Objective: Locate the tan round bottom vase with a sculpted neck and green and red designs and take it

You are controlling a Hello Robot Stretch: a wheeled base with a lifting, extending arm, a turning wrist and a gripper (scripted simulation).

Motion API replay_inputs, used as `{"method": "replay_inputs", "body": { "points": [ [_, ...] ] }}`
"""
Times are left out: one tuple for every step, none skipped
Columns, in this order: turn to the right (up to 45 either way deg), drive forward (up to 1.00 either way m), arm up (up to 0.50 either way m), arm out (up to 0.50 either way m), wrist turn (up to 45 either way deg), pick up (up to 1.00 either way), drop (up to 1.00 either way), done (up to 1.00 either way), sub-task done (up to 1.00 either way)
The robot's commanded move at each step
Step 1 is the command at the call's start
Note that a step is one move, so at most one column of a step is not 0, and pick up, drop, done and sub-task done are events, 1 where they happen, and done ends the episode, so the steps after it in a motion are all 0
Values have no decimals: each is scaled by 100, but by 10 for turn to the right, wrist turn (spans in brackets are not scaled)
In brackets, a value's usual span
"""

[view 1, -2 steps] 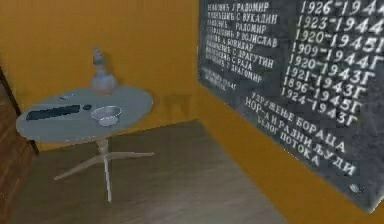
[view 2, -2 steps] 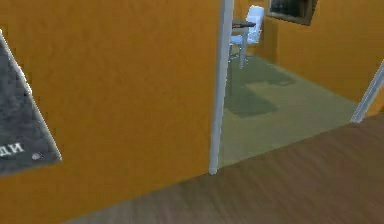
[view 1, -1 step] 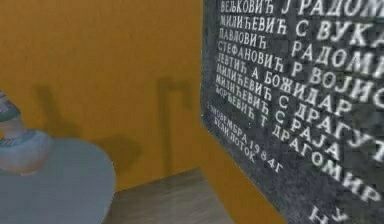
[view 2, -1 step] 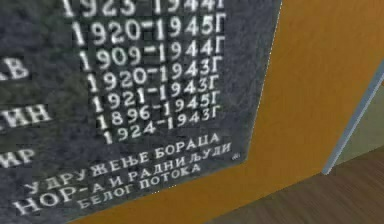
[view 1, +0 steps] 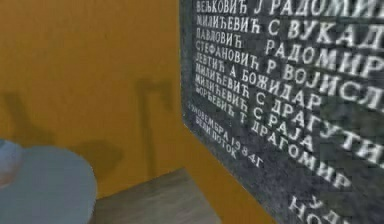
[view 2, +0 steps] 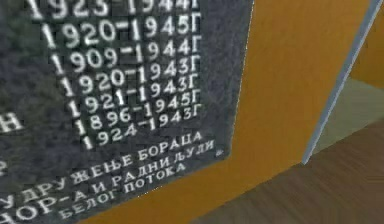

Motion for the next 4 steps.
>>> {"method": "replay_inputs", "body": {
  "points": [
    [0,55,0,0,0,0,0,0,0],
    [-450,0,0,0,0,0,0,0,0],
    [-450,0,0,0,0,0,0,0,0],
    [-450,0,0,0,0,0,0,0,0]
  ]
}}
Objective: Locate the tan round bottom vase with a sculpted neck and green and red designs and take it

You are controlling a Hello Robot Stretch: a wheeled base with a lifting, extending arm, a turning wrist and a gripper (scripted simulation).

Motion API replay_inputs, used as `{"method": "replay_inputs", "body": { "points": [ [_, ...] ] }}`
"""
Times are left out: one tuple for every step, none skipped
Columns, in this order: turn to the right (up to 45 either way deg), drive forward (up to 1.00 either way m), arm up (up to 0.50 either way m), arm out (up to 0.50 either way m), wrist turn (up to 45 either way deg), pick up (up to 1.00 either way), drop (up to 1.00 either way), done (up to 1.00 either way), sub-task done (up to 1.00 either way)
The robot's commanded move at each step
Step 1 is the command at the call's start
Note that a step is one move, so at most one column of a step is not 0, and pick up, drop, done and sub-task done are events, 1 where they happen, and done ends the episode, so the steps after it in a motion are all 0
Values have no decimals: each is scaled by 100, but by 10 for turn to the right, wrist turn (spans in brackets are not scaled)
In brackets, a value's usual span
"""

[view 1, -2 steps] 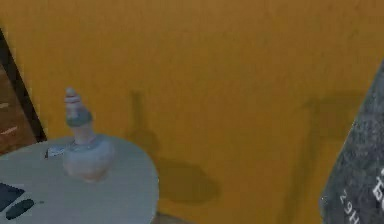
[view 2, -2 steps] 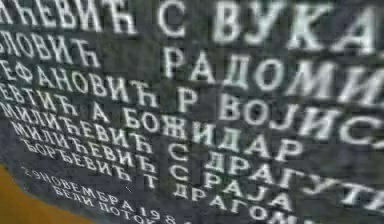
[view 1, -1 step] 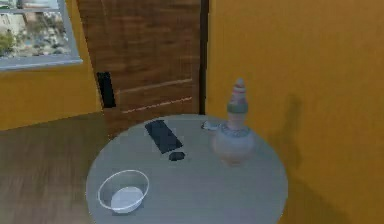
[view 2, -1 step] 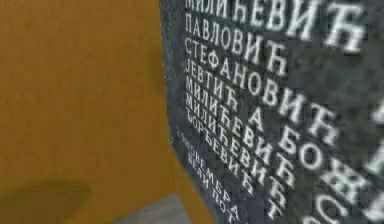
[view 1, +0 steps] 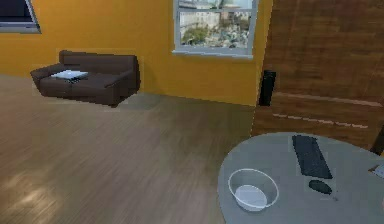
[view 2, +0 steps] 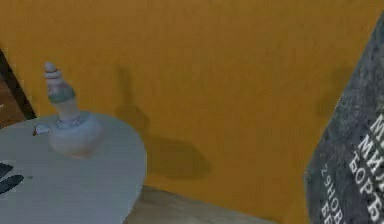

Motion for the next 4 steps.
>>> {"method": "replay_inputs", "body": {
  "points": [
    [-270,0,0,0,0,0,0,0,0],
    [0,0,50,0,0,0,0,0,0],
    [0,0,38,0,0,0,0,0,0],
    [0,0,0,50,0,0,0,0,0]
  ]
}}
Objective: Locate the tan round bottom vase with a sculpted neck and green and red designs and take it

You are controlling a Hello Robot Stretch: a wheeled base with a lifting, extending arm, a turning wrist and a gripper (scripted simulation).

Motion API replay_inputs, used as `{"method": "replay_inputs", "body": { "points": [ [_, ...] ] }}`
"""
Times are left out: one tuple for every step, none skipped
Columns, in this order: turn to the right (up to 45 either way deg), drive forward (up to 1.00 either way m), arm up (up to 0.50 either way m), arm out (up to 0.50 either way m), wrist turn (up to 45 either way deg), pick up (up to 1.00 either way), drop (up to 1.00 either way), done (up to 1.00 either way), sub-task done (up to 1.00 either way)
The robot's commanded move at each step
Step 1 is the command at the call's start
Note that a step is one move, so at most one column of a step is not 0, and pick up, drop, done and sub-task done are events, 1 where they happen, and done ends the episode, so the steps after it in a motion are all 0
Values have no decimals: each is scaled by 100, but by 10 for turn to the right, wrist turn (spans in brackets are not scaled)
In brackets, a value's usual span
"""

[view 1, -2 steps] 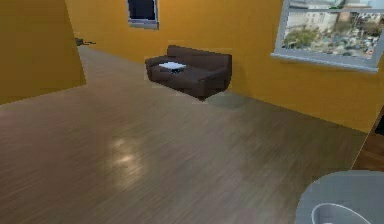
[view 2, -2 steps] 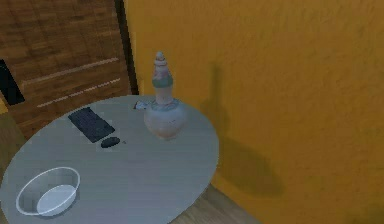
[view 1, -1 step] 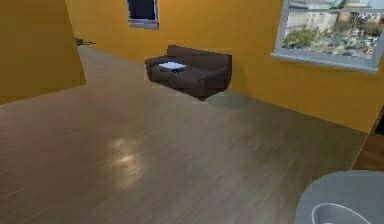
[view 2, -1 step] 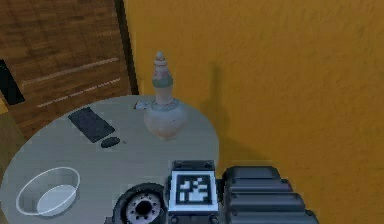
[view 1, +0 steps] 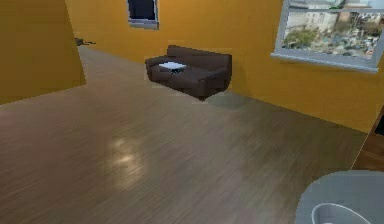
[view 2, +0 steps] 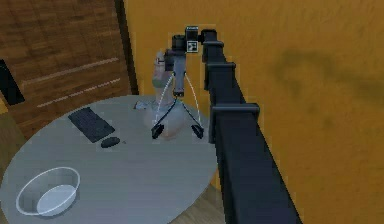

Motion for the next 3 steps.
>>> {"method": "replay_inputs", "body": {
  "points": [
    [0,0,0,0,450,0,0,0,0],
    [0,0,0,0,450,0,0,0,0],
    [0,0,0,0,450,0,0,0,0]
  ]
}}
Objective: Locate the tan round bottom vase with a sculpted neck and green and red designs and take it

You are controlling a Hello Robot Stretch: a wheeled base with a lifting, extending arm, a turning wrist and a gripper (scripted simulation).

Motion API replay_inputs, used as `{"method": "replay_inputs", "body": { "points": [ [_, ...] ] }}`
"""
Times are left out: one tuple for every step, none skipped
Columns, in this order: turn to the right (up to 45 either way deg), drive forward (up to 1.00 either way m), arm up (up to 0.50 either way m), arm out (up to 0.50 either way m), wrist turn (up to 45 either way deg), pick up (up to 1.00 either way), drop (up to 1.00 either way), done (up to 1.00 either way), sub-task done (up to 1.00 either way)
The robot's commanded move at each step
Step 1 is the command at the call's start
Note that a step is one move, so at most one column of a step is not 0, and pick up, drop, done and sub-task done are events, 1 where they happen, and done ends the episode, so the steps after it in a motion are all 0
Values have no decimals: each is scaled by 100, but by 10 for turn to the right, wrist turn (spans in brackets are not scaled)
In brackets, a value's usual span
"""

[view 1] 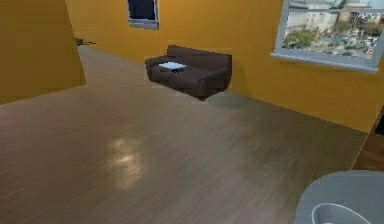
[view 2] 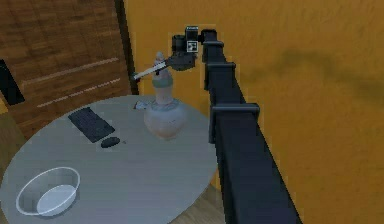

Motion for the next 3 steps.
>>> {"method": "replay_inputs", "body": {
  "points": [
    [0,0,0,0,120,0,0,0,0],
    [0,0,-30,0,0,0,0,0,0],
    [0,0,0,0,0,100,0,0,0]
  ]
}}
